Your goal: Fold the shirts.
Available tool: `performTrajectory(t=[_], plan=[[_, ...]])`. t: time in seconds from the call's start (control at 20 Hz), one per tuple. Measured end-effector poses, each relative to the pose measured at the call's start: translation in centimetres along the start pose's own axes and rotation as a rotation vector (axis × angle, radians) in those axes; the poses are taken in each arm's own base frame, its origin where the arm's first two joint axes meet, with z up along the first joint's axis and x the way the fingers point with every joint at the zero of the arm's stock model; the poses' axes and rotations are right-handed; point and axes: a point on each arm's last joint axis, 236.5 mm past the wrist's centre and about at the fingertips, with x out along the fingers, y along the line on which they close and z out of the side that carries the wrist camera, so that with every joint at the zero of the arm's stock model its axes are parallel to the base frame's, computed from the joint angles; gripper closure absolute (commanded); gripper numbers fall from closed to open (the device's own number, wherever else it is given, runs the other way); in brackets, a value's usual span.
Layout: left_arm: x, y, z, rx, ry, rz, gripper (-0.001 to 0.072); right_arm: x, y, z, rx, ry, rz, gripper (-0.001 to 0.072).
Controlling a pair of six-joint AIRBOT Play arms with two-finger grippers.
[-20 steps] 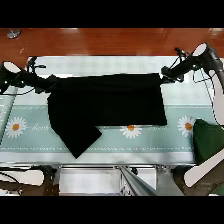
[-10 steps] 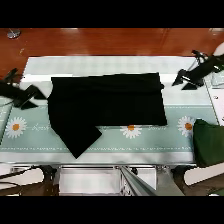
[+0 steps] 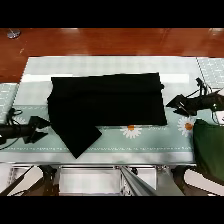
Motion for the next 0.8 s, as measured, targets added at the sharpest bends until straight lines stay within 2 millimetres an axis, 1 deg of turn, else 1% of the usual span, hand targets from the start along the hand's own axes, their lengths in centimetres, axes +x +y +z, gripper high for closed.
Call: performTrajectory(t=[0.1,0.2,0.3,0.35,0.4,0.45,0.5,0.55,0.6,0.65,0.7,0.8], plan=[[1.4,-0.3,-1.3,0.004,0.018,-0.022,0.0008,0.4,0.3,-0.9,0.002,0.000,0.030,0.0099],[2.6,-0.9,-2.5,0.016,0.044,-0.040,0.0008,0.6,0.6,-1.4,0.004,-0.001,0.048,0.0099],[3.5,-1.5,-3.5,0.055,0.069,-0.043,0.0008,0.5,0.6,-1.3,0.011,-0.011,0.060,0.0099],[4.0,-1.8,-4.0,0.081,0.082,-0.043,0.0008,0.2,0.5,-1.0,0.020,-0.023,0.062,0.0099],[4.5,-2.2,-4.5,0.107,0.095,-0.043,0.0045,-0.2,0.2,-0.4,0.033,-0.042,0.065,0.0099],[4.9,-2.5,-5.1,0.133,0.113,-0.039,0.0340,-0.8,-0.2,0.1,0.049,-0.059,0.065,0.0099],[5.3,-2.4,-5.3,0.165,0.116,-0.022,0.0667,-1.2,-0.9,0.3,0.068,-0.067,0.055,0.0099],[5.6,-2.1,-5.6,0.195,0.122,0.000,0.0686,-1.5,-1.8,0.3,0.093,-0.066,0.041,0.0099],[5.8,-2.5,-5.8,0.210,0.129,-0.006,0.0687,-1.6,-2.7,-0.2,0.104,-0.052,0.016,0.0099],[5.9,-3.0,-5.9,0.220,0.130,-0.019,0.0687,-1.5,-3.4,-1.1,0.119,-0.022,-0.003,0.0099],[6.0,-3.1,-6.1,0.234,0.137,-0.017,0.0687,-1.2,-3.9,-2.0,0.127,0.010,-0.019,0.0099],[6.1,-3.5,-6.1,0.244,0.134,-0.027,0.0687,-0.3,-4.3,-4.0,0.130,0.074,-0.042,0.0099]])
